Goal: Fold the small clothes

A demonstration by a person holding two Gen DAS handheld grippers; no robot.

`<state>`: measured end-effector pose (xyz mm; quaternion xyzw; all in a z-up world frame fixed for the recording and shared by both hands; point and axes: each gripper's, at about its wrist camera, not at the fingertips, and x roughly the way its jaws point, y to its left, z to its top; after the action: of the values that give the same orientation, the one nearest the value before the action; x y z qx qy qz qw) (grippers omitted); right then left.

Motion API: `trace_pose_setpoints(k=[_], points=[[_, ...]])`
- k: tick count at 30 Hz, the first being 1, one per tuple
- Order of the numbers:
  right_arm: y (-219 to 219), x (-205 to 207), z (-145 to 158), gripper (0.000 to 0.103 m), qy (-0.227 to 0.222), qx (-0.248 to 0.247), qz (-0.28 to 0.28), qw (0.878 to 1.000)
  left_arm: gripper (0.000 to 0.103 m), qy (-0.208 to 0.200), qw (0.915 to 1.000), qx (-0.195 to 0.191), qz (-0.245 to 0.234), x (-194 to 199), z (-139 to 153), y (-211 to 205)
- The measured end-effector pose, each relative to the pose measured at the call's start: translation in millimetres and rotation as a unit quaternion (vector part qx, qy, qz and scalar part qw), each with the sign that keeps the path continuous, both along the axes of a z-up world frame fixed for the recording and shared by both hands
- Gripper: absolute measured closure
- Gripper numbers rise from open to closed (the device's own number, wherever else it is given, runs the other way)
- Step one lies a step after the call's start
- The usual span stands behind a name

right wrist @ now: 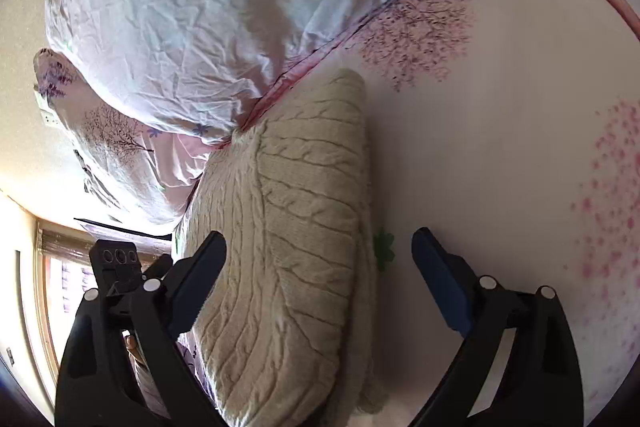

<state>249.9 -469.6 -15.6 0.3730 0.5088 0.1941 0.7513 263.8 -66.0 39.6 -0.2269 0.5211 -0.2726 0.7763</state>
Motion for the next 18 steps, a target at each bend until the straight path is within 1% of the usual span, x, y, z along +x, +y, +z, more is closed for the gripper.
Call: trace_pose_setpoints(k=[2,3,4,5,6,7,8,9,10,11,12,14,15,16,17,18], points=[[9.0,1.4,-3.6,0.019,-0.001,0.019,0.019,1.000,0.025,0.011,0.9999,0.003,-0.008,1.5,-11.1,-11.6],[12.9,1.2,-7.1,0.029,0.002,0.021,0.024,0.999,0.024,0.012,0.9999,-0.004,-0.009,2.1,-15.1,-16.1],[16.4,0.1,-9.8,0.045,0.002,0.010,0.024,1.000,0.024,0.014,0.9998,-0.011,-0.011,3.6,-18.3,-22.0],[19.9,-2.4,-10.2,0.051,-0.006,0.004,0.027,1.000,0.024,0.011,0.9996,-0.023,-0.008,4.7,-20.4,-25.7],[21.3,-5.5,-9.6,0.064,-0.013,0.020,0.027,0.999,0.026,0.005,0.9993,-0.036,-0.010,5.0,-21.9,-29.3],[22.7,-7.9,-7.5,0.069,-0.017,0.033,0.021,0.999,0.033,0.012,0.9986,-0.048,-0.020,6.8,-25.5,-36.4],[28.1,-10.7,-0.5,0.070,-0.030,0.023,0.020,0.999,0.040,0.007,0.9987,-0.050,-0.011,6.1,-25.7,-36.4],[33.8,-13.8,8.1,0.071,-0.043,0.010,0.023,0.999,0.053,0.011,0.9984,-0.054,-0.014,9.2,-24.9,-37.7],[39.8,-16.5,18.2,0.072,-0.056,0.009,0.026,0.998,0.061,0.015,0.9971,-0.072,-0.018,8.2,-24.0,-28.2],[46.7,-18.6,27.1,0.072,-0.068,0.020,0.035,0.997,0.062,0.017,0.9948,-0.097,-0.026,5.7,-21.3,-13.2],[55.8,-20.2,34.9,0.073,-0.080,0.033,0.050,0.995,0.063,0.009,0.9931,-0.112,-0.034,1.2,-12.9,0.4],[81.1,-20.6,44.6,0.073,-0.101,0.047,0.085,0.990,0.063,-0.033,0.9933,-0.105,-0.036,-11.0,9.7,30.3],[96.1,-18.5,45.5,0.073,-0.106,0.050,0.101,0.988,0.061,-0.048,0.9937,-0.095,-0.034,-14.7,18.0,45.8],[112.6,-12.7,43.2,0.072,-0.106,0.044,0.113,0.987,0.056,-0.057,0.9955,-0.072,-0.024,-15.0,21.6,58.7],[130.0,-5.1,37.7,0.070,-0.100,0.020,0.126,0.987,0.053,-0.067,0.9973,-0.029,-0.011,-12.2,22.3,67.2],[146.8,4.7,28.6,0.066,-0.082,-0.021,0.132,0.988,0.048,-0.078,0.9966,0.024,0.008,-8.1,20.0,73.9]])
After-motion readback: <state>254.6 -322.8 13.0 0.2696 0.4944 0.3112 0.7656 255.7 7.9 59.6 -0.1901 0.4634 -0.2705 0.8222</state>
